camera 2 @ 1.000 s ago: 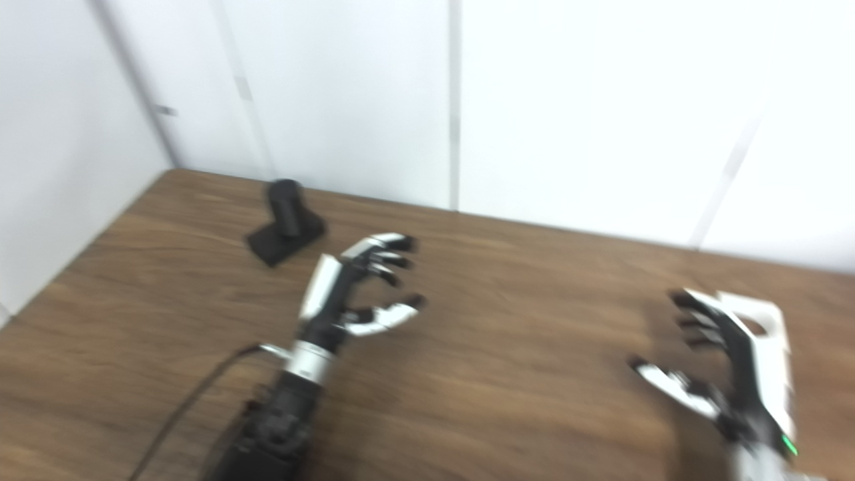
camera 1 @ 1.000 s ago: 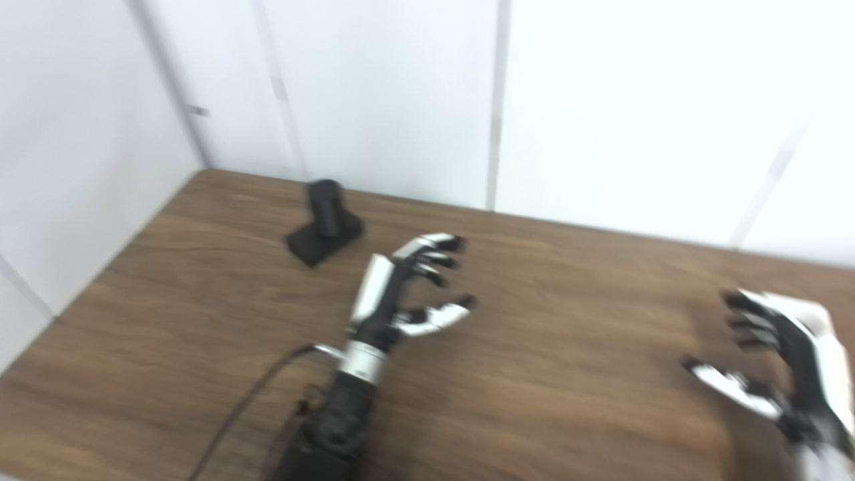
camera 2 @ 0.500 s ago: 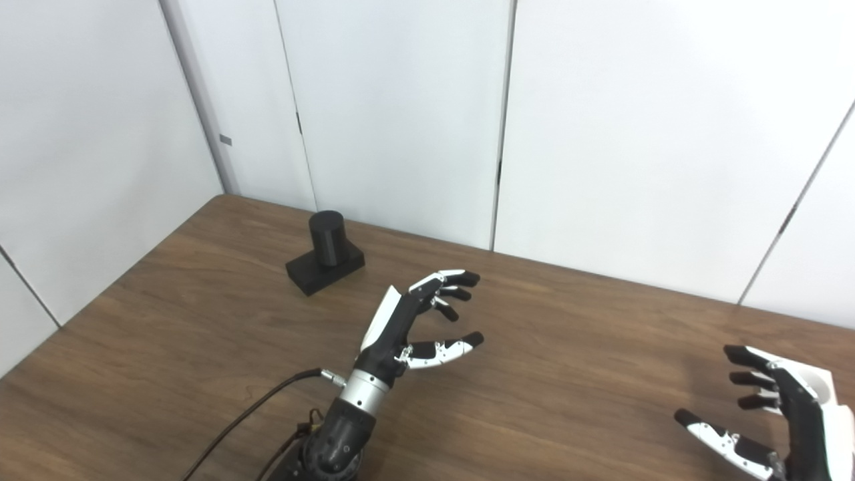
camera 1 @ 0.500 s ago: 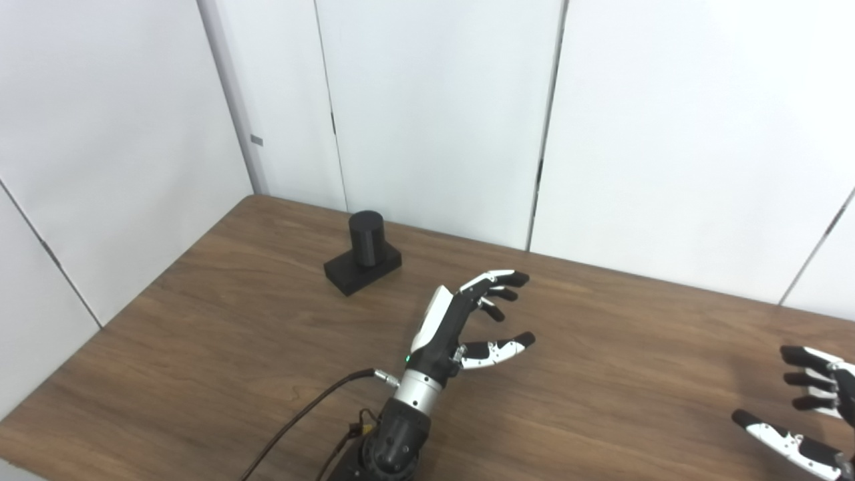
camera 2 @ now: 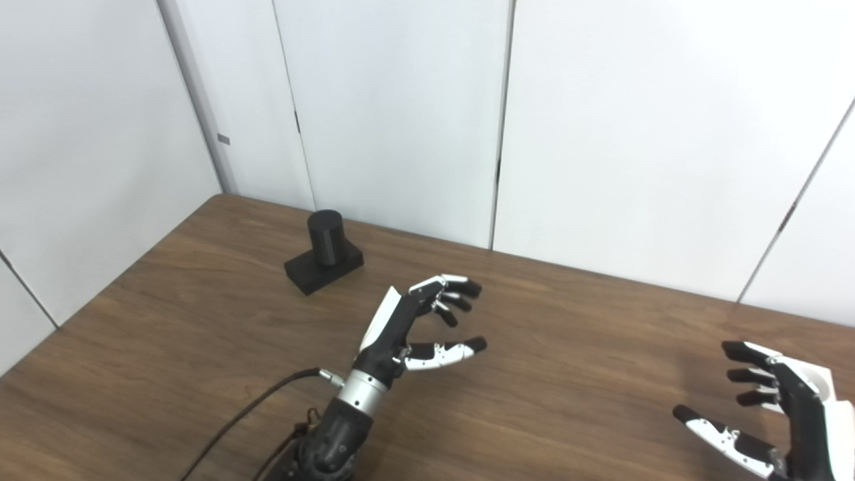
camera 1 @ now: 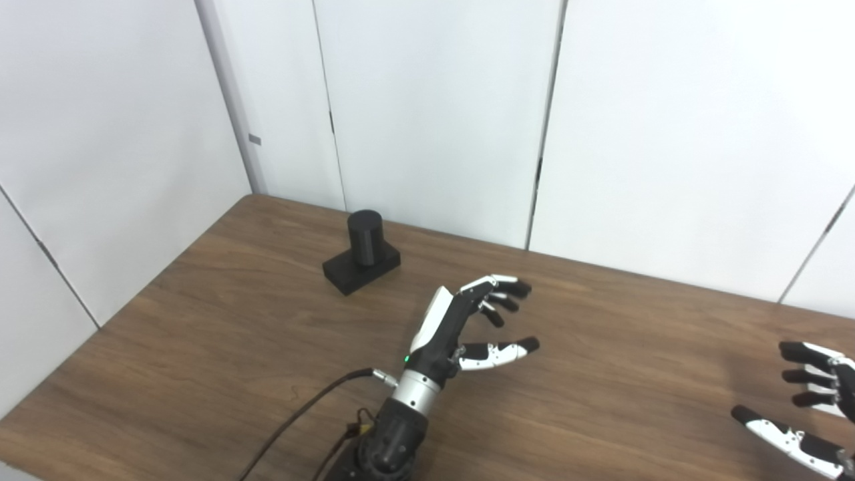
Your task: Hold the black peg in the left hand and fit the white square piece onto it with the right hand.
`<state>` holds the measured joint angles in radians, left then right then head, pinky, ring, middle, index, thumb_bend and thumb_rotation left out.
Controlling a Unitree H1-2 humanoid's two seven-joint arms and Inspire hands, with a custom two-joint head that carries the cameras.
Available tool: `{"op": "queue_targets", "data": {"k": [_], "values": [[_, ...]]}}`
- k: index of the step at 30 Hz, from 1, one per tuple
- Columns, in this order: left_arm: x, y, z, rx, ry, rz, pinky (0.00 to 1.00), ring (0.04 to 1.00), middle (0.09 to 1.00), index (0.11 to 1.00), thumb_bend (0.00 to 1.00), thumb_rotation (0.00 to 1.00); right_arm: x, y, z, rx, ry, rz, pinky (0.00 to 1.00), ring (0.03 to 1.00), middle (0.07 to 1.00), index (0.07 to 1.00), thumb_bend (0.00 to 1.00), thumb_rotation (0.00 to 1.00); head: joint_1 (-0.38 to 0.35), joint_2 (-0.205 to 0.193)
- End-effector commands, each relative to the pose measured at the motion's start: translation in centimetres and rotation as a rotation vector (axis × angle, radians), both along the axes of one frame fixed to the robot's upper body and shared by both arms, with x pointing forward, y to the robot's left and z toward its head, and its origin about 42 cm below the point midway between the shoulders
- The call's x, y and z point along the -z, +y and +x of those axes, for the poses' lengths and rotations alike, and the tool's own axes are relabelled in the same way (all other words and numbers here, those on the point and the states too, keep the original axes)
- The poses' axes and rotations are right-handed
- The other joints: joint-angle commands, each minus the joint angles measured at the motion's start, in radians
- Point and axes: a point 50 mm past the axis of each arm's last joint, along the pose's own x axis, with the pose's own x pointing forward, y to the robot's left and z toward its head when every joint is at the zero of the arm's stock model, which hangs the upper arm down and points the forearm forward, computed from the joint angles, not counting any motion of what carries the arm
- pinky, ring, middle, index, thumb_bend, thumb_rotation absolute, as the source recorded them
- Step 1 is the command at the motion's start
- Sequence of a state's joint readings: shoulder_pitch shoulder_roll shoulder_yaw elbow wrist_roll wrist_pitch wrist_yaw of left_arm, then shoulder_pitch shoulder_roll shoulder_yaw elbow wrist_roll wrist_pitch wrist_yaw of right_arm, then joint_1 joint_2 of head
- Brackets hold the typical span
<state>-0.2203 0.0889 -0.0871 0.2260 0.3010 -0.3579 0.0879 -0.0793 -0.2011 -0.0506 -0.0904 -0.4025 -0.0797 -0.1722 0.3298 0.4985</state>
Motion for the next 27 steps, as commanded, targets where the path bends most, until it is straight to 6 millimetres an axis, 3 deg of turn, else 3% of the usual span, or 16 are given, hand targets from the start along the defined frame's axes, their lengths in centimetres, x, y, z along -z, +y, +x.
{"op": "queue_targets", "data": {"k": [1,9,15,27], "values": [[-3.2,1.1,1.4,0.004,-0.089,0.014,0.5,0.623,0.67,0.65,0.77,0.1,-1.7,-0.1,0.5,-0.008,-0.075,-0.007,0.5,0.619,0.689,0.665,0.64,0.0,0.001,0.001],[-6.8,4.4,2.6,-0.03,-0.106,0.107,0.61,0.716,0.752,0.724,0.79,0.11,-1.8,0.0,0.6,-0.011,-0.065,0.001,0.5,0.625,0.698,0.668,0.64,0.0,0.008,-0.001],[-8.9,6.9,2.7,-0.094,-0.153,0.155,0.57,0.712,0.771,0.777,0.79,0.09,-2.0,-0.1,0.5,-0.012,-0.059,-0.004,0.51,0.625,0.695,0.668,0.64,0.0,0.019,0.001],[-11.5,11.8,2.9,-0.229,-0.184,0.18,0.66,0.774,0.816,0.81,0.78,0.09,-2.2,-0.4,0.4,-0.024,-0.058,-0.012,0.5,0.626,0.694,0.669,0.63,0.0,0.029,0.005]]}}
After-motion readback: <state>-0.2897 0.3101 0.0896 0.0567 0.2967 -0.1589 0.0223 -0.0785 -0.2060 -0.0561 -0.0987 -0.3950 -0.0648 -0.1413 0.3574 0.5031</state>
